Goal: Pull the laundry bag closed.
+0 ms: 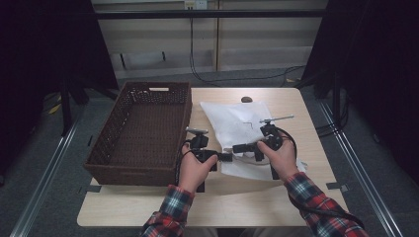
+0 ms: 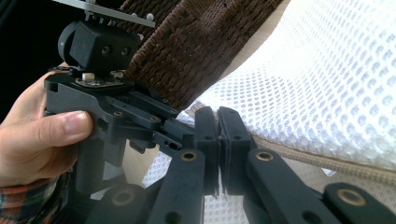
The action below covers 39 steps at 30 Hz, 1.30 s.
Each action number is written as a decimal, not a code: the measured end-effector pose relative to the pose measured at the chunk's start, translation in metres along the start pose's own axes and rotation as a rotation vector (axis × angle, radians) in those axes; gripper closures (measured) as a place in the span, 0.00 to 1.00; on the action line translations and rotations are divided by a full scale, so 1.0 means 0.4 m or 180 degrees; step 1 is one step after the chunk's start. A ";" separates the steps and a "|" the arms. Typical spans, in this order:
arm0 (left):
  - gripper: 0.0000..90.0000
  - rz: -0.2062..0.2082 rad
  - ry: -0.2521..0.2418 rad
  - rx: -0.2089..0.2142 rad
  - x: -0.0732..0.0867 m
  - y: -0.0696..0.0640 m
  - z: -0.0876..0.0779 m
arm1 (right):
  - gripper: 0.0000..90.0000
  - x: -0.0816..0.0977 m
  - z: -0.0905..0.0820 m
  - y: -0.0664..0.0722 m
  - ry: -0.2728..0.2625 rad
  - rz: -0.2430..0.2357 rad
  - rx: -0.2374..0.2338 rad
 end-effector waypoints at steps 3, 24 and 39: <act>0.96 -0.0018 -0.0014 -0.0004 -0.001 0.001 -0.001 | 0.98 0.000 0.001 0.000 -0.0001 -0.0021 0.0001; 0.96 -0.0060 0.0037 -0.0044 0.002 0.003 -0.002 | 0.98 0.013 -0.002 -0.013 0.0045 -0.0010 0.0034; 0.96 -0.0101 0.0015 -0.0047 0.005 0.004 -0.002 | 0.98 0.016 -0.001 -0.022 0.0079 0.0024 0.0028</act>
Point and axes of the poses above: each handheld gripper's, and its own axes: z roughly forward along the jaws, x roughly out of its underside, y roughly to its left, the point moved 2 cm from there along z, roughly forward along the jaws, and after that the axes turned 12 degrees about -y, right-handed, at the moved point
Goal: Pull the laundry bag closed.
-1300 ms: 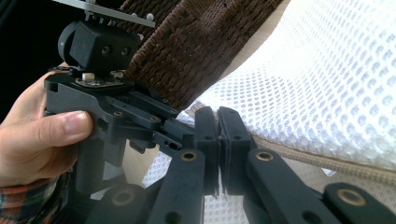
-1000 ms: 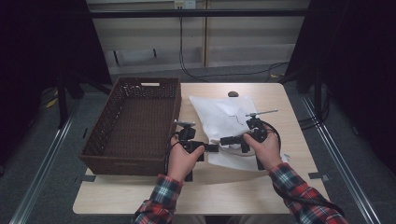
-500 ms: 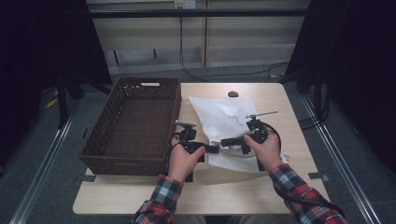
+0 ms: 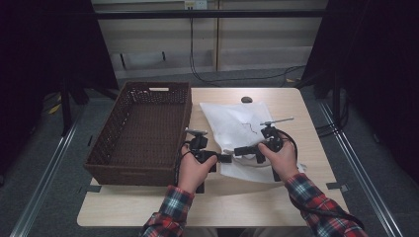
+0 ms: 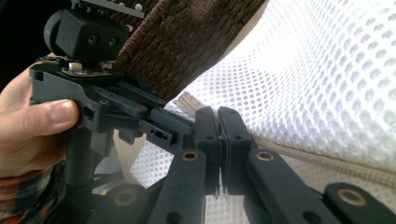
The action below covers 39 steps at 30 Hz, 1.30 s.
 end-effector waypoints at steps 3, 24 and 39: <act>0.96 -0.0007 0.0007 0.0016 -0.001 -0.002 -0.003 | 0.98 -0.001 -0.001 0.002 0.0005 0.0015 -0.0013; 0.96 -0.0039 -0.0088 -0.0007 -0.020 0.014 -0.034 | 0.98 0.005 -0.018 -0.026 0.0025 -0.0032 0.0159; 0.96 -0.0012 -0.0099 -0.0028 -0.030 0.015 -0.043 | 0.98 0.006 -0.035 -0.047 0.0003 0.0033 0.0178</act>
Point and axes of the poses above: each handheld gripper's, and its own axes: z roughly forward along the jaws, x roughly out of its underside, y roughly to its left, the point moved 2 cm from there along z, roughly forward along the jaws, and after that the axes turned 12 degrees about -y, right-handed, at the moved point
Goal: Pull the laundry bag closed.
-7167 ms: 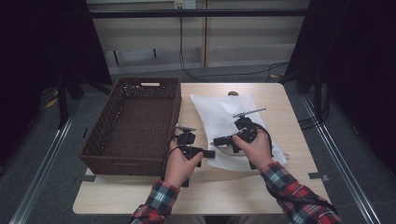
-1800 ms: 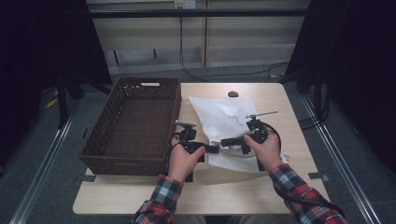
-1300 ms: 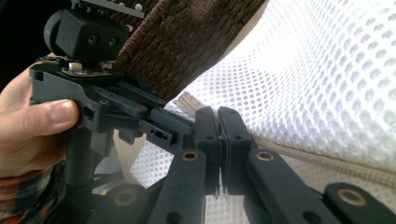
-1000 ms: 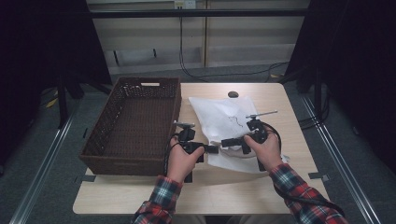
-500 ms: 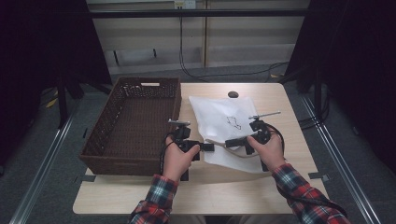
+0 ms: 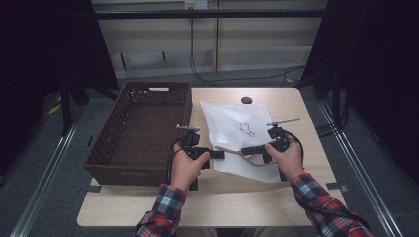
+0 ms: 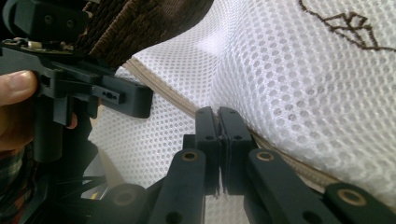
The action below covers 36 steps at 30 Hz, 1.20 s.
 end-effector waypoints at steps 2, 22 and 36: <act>0.96 0.0021 0.0025 0.0012 -0.002 0.000 0.000 | 0.98 -0.003 0.000 -0.001 -0.0014 -0.0006 0.0014; 0.96 -0.0012 -0.0017 -0.0027 -0.015 0.006 -0.021 | 0.98 -0.004 -0.030 -0.019 -0.0091 0.0045 0.0058; 0.96 -0.0030 -0.0016 -0.0044 -0.018 0.013 -0.027 | 0.98 -0.003 -0.034 -0.027 -0.0092 0.0107 0.0084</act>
Point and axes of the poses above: each handheld gripper's, and its own axes: z roughly forward along the jaws, x roughly out of its underside, y roughly to its left, the point moved 2 cm from there along z, roughly forward along the jaws, and after that the axes turned 12 degrees about -y, right-handed, at the moved point
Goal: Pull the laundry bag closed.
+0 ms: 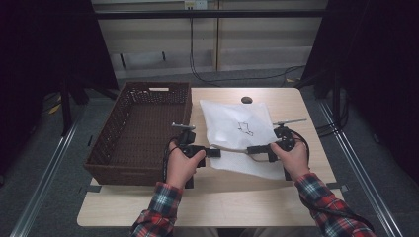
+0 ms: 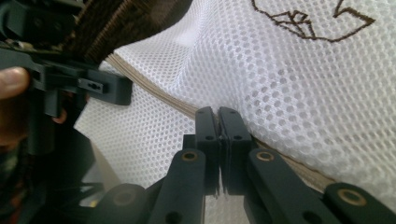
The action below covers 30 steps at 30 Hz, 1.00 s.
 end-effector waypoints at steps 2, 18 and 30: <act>0.96 -0.0014 0.0005 -0.0023 0.000 0.001 0.000 | 0.98 0.000 -0.001 0.001 -0.0005 0.0004 -0.0001; 0.96 0.0034 0.0013 -0.0022 0.000 0.004 -0.007 | 0.98 -0.001 -0.007 -0.003 -0.0010 -0.0013 0.0017; 0.96 0.0010 -0.0036 -0.0049 -0.005 0.007 -0.015 | 0.98 0.000 -0.015 -0.014 -0.0027 0.0003 0.0053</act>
Point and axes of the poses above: each handheld gripper's, and its own axes: z roughly forward along the jaws, x roughly out of its underside, y roughly to its left, the point moved 2 cm from there along z, roughly forward along the jaws, and after that the axes turned 12 degrees about -y, right-handed, at the moved point
